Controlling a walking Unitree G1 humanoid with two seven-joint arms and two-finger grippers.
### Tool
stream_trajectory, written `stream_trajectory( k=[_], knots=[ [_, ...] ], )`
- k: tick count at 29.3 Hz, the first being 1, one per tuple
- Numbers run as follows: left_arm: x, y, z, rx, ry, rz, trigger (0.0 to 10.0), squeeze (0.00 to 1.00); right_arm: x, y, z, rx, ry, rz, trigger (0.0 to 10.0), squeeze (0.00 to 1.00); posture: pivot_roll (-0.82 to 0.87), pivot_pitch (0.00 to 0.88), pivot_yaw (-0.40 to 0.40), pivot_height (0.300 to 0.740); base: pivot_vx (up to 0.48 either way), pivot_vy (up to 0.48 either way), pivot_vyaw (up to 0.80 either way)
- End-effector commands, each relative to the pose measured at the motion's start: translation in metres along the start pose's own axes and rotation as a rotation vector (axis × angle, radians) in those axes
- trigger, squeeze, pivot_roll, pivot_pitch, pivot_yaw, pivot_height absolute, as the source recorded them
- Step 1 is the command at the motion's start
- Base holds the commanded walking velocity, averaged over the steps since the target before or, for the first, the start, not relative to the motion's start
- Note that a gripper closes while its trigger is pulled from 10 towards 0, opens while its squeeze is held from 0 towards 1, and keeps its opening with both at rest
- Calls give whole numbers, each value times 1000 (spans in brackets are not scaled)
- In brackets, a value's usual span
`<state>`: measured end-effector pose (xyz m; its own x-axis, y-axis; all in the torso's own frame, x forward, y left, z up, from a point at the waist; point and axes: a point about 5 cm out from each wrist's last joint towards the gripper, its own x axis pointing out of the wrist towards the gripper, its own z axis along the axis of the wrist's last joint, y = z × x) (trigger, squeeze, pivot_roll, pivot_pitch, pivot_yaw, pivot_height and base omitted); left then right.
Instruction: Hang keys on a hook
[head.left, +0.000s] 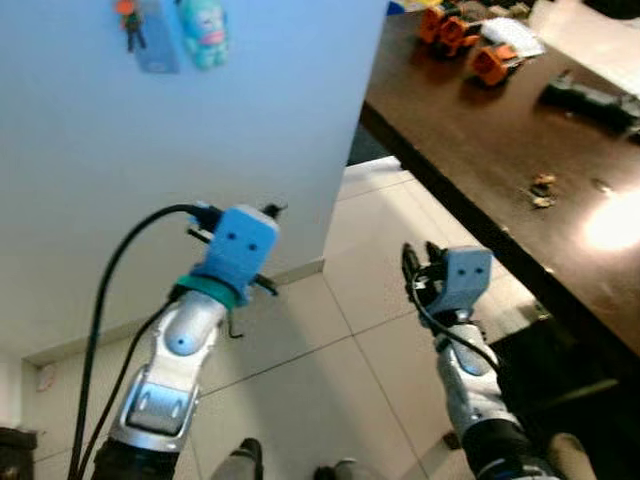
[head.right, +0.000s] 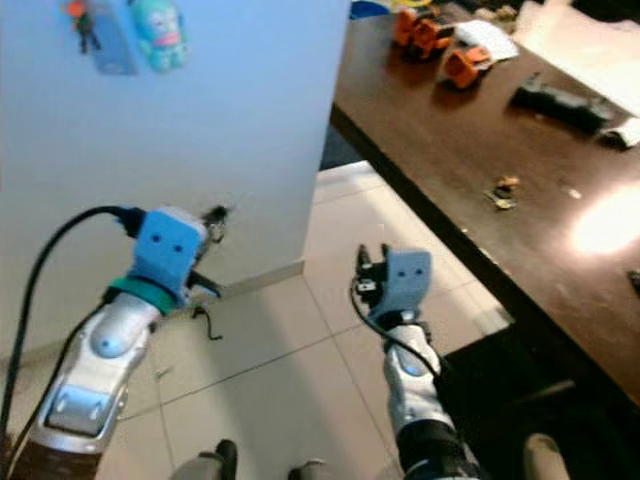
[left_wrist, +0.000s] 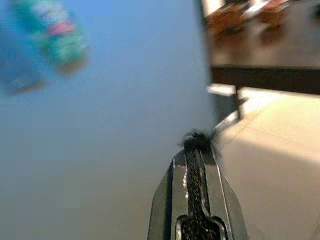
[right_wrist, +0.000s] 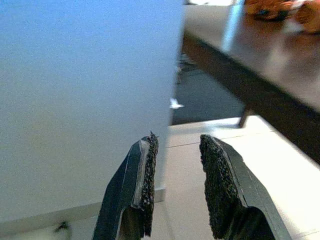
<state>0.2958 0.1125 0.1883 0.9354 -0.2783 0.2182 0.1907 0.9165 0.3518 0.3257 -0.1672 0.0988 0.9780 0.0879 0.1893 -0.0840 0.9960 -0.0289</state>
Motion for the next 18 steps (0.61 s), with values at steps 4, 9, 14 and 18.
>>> stream_trajectory(
  k=[4, 9, 14, 18],
  knots=[
    [2, -5, 3, -8, -14, -16, 10000, 0, -4, -4, -5, -1, 24, -18, 10000, 0, -51, 83, -22, 740, 0, 0, 794],
    [5, -6, 10, -9, -53, -12, 10000, 0, -6, -4, -7, -2, 31, -22, 10000, 0, -55, 84, -21, 740, 0, 0, 791],
    [10, -9, 22, -15, -112, -15, 10000, 0, -10, -6, -13, 28, 53, -43, 10000, 0, -56, 85, -21, 740, 391, 0, 0],
    [18, -9, 41, -17, -183, -24, 10000, 0, -15, -8, -20, 28, 87, -56, 10000, 0, -58, 85, -24, 740, 472, 0, 0]
  ],
)
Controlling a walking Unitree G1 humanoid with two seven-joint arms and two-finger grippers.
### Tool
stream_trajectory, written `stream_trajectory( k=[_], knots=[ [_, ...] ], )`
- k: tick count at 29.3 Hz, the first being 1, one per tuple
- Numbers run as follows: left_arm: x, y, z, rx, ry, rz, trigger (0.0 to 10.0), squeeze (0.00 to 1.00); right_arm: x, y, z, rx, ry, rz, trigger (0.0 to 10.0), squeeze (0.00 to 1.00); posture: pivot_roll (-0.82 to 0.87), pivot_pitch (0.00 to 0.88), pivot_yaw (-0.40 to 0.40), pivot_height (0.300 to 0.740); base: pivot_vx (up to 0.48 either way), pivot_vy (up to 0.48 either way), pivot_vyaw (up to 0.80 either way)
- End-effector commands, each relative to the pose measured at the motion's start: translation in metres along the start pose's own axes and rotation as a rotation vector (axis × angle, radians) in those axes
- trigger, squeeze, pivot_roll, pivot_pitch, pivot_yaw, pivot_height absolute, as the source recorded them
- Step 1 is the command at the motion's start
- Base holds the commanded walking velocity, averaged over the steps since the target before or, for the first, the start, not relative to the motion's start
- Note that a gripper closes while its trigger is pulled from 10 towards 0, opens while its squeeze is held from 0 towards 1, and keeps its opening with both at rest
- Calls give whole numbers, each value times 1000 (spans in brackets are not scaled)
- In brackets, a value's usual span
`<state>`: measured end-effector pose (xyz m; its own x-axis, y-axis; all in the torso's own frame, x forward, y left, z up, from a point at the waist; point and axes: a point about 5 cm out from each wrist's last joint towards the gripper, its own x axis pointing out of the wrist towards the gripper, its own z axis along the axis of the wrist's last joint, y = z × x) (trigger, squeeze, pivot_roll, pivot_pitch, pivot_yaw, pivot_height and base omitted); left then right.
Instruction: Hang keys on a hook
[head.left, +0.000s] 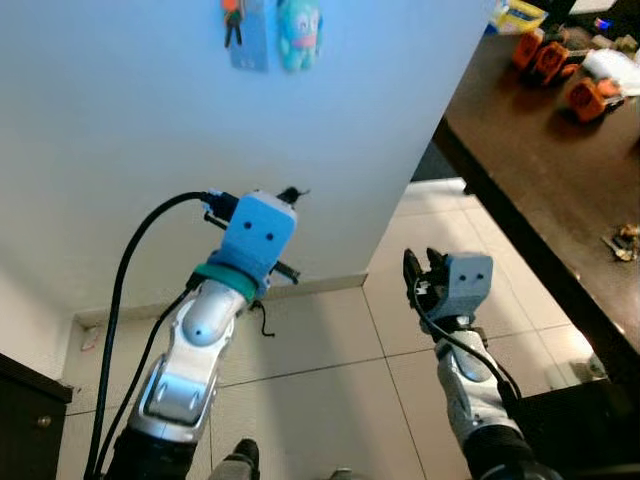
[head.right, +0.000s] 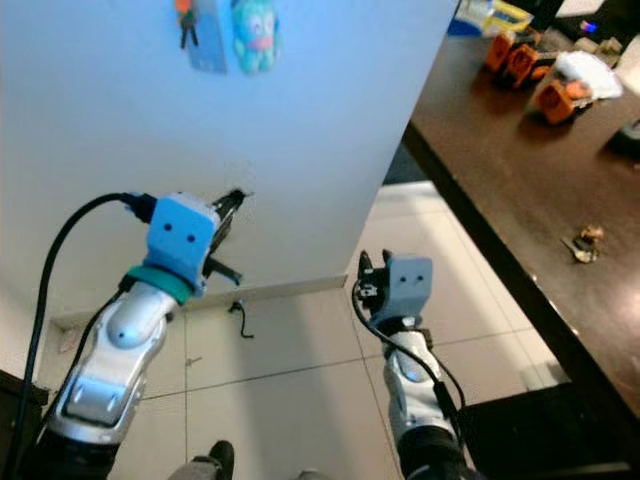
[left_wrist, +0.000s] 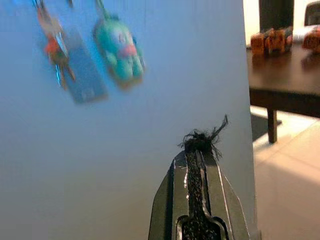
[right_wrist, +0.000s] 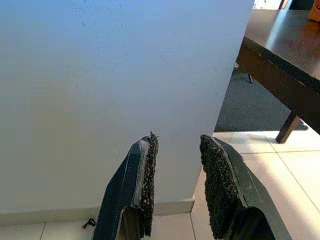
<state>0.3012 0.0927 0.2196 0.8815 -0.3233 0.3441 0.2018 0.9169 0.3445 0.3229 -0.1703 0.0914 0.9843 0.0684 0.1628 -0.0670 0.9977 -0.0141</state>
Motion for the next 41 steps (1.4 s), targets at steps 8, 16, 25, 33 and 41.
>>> stream_trajectory(
  k=[8, 16, 25, 33, 41],
  knots=[
    [20, -7, 39, -1, -166, -42, 10000, 0, -33, -4, -47, -10, 228, -13, 10000, 0, -58, 83, -26, 740, 464, 0, 0],
    [29, -2, 64, 51, -292, -4, 10000, 0, -99, 5, -109, -147, 636, 184, 10000, 0, -60, 77, -44, 740, 434, 0, 0],
    [32, 4, 92, 214, -468, 79, 10000, 0, -130, -7, -128, -218, 824, 212, 10000, 0, -55, 72, -62, 740, 427, 0, 0],
    [30, -5, 100, 342, -552, 39, 10000, 0, -135, -7, -132, -271, 878, 243, 10000, 0, -39, 70, -66, 740, 391, 0, 0],
    [27, -13, 100, 402, -592, 8, 10000, 0, -120, -1, -125, -236, 803, 232, 10000, 0, -35, 79, -62, 740, 188, 0, 0]
  ],
)
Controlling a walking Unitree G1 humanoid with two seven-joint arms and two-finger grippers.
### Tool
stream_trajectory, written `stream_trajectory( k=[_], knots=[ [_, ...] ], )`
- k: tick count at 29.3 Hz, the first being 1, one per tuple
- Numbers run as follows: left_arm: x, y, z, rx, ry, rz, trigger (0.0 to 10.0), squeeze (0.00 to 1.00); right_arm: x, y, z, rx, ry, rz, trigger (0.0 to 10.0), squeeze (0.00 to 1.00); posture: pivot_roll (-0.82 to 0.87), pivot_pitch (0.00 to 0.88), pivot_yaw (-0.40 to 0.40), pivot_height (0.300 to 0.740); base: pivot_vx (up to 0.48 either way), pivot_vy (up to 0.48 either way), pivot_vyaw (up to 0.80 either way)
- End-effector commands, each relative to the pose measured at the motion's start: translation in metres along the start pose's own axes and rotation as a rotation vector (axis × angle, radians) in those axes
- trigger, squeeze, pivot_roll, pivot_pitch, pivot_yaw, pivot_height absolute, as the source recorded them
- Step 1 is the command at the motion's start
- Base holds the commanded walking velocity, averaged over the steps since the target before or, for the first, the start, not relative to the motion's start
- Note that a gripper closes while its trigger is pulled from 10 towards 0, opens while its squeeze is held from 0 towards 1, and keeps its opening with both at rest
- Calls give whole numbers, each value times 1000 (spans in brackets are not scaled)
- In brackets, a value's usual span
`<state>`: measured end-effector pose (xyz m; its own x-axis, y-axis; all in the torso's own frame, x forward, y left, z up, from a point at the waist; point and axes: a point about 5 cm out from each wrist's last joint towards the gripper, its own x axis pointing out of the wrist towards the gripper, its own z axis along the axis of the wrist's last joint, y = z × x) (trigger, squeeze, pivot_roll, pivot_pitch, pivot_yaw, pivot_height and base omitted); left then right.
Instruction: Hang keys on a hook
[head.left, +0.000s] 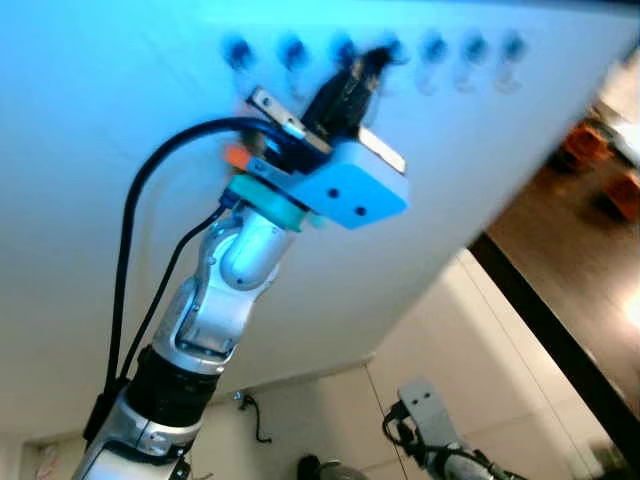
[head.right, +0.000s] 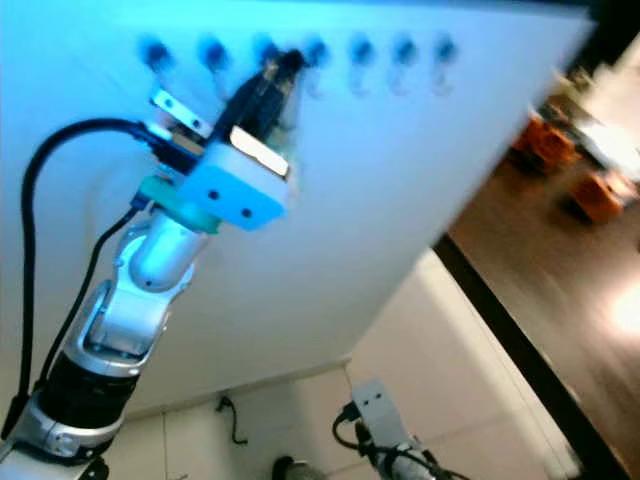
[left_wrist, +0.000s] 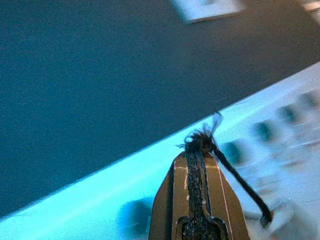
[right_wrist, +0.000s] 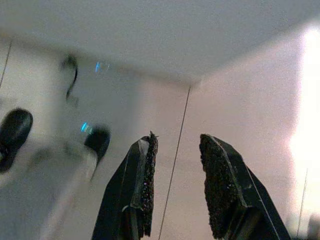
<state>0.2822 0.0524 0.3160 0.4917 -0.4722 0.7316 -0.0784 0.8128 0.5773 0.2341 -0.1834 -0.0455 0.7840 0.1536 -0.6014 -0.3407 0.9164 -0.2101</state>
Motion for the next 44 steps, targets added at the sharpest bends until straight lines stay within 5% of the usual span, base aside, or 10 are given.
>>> stream_trajectory(
  k=[1, 28, 44],
  knots=[
    [-2, -5, 2, 10, -15, -21, 10000, 0, -2, 8, -8, 31, 13, 10, 10000, 0, -35, 79, -62, 740, 0, 0, 0],
    [-24, -2, 3, 176, -133, -43, 10000, 0, -2, 13, -8, -6, 23, 27, 10000, 0, -16, 90, -59, 740, 0, 0, 0],
    [-41, -16, -19, 153, -16, -143, 10000, 0, -4, 14, -14, -7, 40, 23, 10000, 0, -21, 98, -54, 740, 0, 0, 0]
  ],
)
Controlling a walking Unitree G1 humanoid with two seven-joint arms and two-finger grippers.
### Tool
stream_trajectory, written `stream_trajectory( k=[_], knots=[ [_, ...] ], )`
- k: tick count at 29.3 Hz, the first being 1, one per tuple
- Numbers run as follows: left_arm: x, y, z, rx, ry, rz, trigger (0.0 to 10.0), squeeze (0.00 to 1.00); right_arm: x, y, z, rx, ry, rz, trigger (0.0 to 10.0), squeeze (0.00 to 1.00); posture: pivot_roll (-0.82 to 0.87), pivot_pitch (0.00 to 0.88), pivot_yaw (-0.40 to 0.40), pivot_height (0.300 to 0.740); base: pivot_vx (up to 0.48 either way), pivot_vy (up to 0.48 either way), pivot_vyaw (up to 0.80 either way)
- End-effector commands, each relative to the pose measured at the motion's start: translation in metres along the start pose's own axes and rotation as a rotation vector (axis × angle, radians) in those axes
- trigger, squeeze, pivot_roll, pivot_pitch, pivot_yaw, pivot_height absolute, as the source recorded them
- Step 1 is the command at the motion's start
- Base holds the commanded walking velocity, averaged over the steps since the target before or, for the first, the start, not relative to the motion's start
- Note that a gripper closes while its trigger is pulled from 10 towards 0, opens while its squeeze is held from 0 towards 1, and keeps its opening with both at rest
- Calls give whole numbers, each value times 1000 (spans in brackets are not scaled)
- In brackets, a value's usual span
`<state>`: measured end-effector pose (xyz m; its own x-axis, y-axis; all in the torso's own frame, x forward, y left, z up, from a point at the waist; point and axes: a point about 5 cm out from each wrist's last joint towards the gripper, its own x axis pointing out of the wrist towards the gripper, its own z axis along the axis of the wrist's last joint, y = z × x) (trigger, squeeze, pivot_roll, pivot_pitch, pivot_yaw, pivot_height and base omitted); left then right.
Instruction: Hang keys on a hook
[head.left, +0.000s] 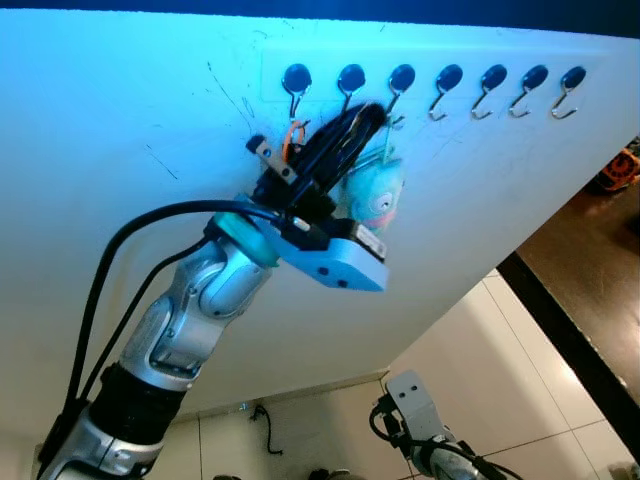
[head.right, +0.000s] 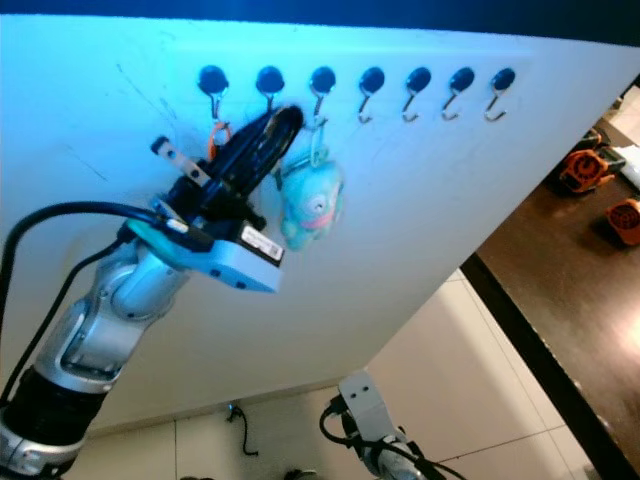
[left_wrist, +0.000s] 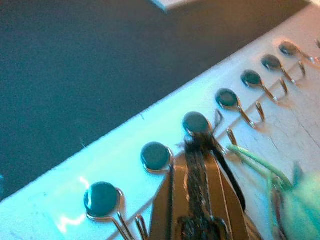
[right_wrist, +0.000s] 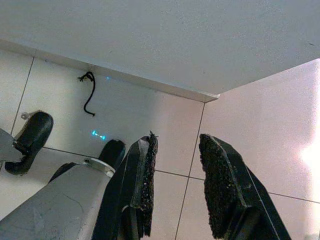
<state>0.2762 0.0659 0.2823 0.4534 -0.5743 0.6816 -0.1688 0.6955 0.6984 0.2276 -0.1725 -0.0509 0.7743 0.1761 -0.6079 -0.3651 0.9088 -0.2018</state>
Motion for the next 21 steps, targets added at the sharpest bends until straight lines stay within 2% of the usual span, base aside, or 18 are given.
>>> stream_trajectory(
  k=[1, 2, 3, 4, 5, 6, 8, 9, 14, 15, 17, 19, 20, 21],
  knots=[
    [-11, -11, -9, -3, 53, -51, 10000, 0, -4, 1, -11, 2, 39, -2, 10000, 0, -21, 98, -54, 740, 0, 0, 0],
    [-11, -11, -9, -3, 53, -51, 10000, 0, -4, 1, -11, 2, 39, -2, 10000, 0, -21, 98, -54, 740, 0, 0, 0],
    [-20, -15, -13, 14, 65, -82, 10000, 0, -4, 0, -11, -1, 40, -2, 10000, 0, -20, 101, -60, 740, 0, 0, 0],
    [-20, -15, -13, 14, 65, -82, 10000, 0, -4, 0, -11, -1, 40, -2, 10000, 0, -20, 101, -60, 740, 0, 0, 0],
    [-31, -20, -16, 29, 73, -121, 10000, 0, -5, 0, -12, -4, 42, -1, 10000, 0, -20, 101, -60, 740, 0, 0, 0],
    [-40, -25, -18, 42, 77, -153, 10000, 482, -5, -1, -12, -8, 44, -1, 10000, 0, -20, 101, -60, 740, 0, 0, 0],
    [-40, -25, -18, 42, 77, -153, 10000, 482, -5, -1, -12, -8, 44, -1, 10000, 0, -20, 101, -60, 740, 0, 0, 0],
    [-46, -28, -19, 43, 81, -173, 10000, 1000, -5, -1, -13, -10, 46, 0, 10000, 0, -20, 101, -60, 740, 0, 0, 0],
    [-49, -29, -20, 57, 90, -164, 10000, 1000, -5, -2, -13, -17, 47, 1, 10000, 0, -16, 106, -66, 740, 0, 0, 0],
    [-51, -30, -21, 53, 101, -164, 10000, 0, -6, -2, -13, -18, 47, 2, 10000, 0, -21, 108, -63, 740, 0, 0, 0],
    [-51, -30, -21, 53, 101, -164, 10000, 0, -6, -2, -13, -18, 47, 2, 10000, 0, -21, 108, -63, 740, 0, 0, 0],
    [-57, -31, -22, 55, 108, -167, 10000, 0, -6, -1, -14, -18, 47, 2, 10000, 0, -21, 108, -63, 740, 0, 0, 0],
    [-65, -32, -23, 53, 119, -184, 10000, 0, -6, 0, -14, -18, 48, 2, 10000, 0, -24, 112, -59, 740, 0, 0, 0],
    [-65, -32, -23, 53, 119, -184, 10000, 0, -6, 0, -14, -18, 48, 2, 10000, 0, -24, 112, -59, 740, 0, 0, 0]
  ],
)
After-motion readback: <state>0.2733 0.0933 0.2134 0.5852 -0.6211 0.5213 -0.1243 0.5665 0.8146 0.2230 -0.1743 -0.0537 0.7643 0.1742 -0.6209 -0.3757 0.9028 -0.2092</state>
